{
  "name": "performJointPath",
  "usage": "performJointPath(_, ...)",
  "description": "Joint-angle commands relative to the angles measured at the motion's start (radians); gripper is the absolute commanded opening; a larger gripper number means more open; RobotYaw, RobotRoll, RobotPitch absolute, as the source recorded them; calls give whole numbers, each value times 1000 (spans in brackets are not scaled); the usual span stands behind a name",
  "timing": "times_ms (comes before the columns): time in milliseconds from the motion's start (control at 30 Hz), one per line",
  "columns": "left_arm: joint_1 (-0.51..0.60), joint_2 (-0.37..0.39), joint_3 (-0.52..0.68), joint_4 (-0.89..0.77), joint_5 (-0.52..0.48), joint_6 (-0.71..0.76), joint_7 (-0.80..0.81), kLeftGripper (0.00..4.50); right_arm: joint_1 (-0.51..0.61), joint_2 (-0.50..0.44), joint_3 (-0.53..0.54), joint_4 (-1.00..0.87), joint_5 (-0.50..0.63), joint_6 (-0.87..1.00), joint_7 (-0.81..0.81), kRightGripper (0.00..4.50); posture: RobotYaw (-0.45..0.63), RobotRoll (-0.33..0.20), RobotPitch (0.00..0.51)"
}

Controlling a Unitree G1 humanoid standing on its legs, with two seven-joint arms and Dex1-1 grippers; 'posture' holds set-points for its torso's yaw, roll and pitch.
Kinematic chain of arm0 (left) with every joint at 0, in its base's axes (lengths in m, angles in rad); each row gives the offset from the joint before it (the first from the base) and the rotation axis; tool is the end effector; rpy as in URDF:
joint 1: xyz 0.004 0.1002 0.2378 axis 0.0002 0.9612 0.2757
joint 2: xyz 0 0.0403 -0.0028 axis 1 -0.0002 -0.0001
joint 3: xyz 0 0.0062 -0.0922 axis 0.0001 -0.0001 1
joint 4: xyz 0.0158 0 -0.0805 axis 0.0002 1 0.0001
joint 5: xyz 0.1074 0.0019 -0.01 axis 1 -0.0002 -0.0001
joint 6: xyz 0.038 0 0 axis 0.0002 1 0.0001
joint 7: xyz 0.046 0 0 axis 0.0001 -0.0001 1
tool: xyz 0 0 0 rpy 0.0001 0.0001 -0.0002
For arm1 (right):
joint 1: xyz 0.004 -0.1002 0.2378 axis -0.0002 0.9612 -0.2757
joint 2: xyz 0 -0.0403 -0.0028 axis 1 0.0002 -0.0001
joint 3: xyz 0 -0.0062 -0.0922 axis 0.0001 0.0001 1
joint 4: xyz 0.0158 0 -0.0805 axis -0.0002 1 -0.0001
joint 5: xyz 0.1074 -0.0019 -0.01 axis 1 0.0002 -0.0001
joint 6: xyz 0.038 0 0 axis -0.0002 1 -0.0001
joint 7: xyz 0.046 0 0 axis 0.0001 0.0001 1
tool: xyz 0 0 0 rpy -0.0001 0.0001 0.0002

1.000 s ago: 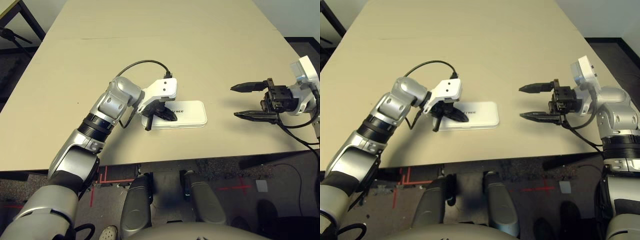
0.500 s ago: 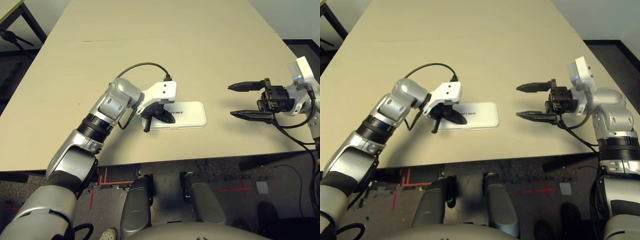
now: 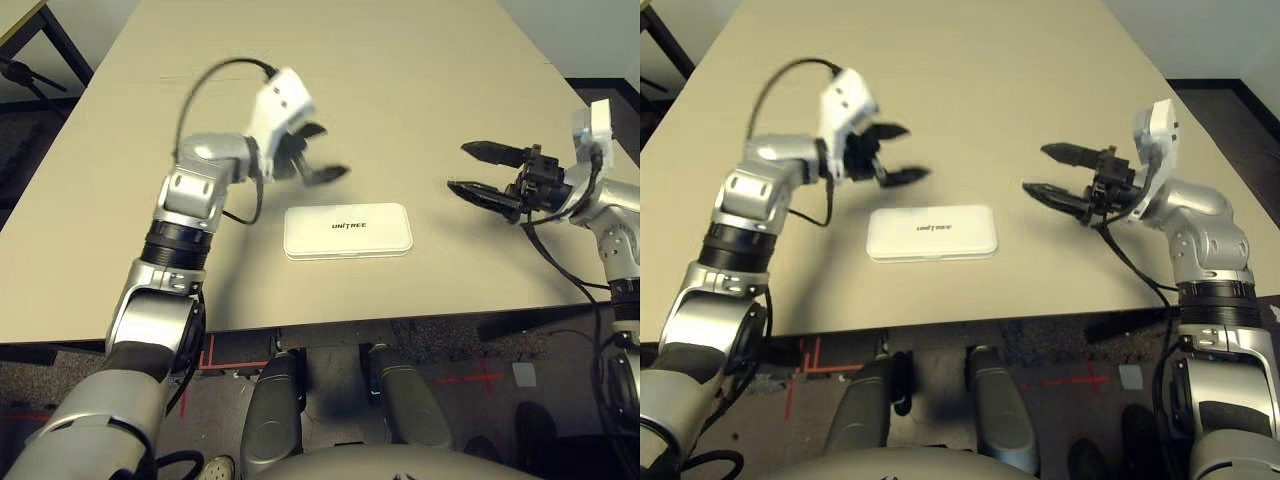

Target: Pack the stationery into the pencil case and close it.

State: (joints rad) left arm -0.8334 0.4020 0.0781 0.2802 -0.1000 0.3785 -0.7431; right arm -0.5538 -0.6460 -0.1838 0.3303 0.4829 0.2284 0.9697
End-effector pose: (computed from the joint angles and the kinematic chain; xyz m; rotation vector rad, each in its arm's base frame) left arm 0.3232 0.1960 0.2287 0.2876 -0.1029 -0.6687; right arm 0.2870 -0.2860 0.1845 -0.0869 -0.1009 0.7613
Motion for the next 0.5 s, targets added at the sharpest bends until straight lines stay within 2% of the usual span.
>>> performJointPath(33, 50, -16, 106, 38, -13, -57, 185, 4458, -17, 43, -51, 50, -26, 19, -157, 4500, -118, 0, 196)
performJointPath(233, 119, -40, 213, 26, -17, -99, 418, 4458, -43, 125, -104, 110, -112, 0, -483, 4500, -113, 0, 195)
performJointPath(367, 165, -60, 260, -5, -32, -98, 516, 4458, -51, 147, -129, 151, -171, -108, -631, 4500, -118, 0, 191)
performJointPath(500, 205, -76, 297, -40, -57, -97, 588, 4458, -65, 164, -144, 191, -203, -191, -713, 4500, -118, 0, 191)
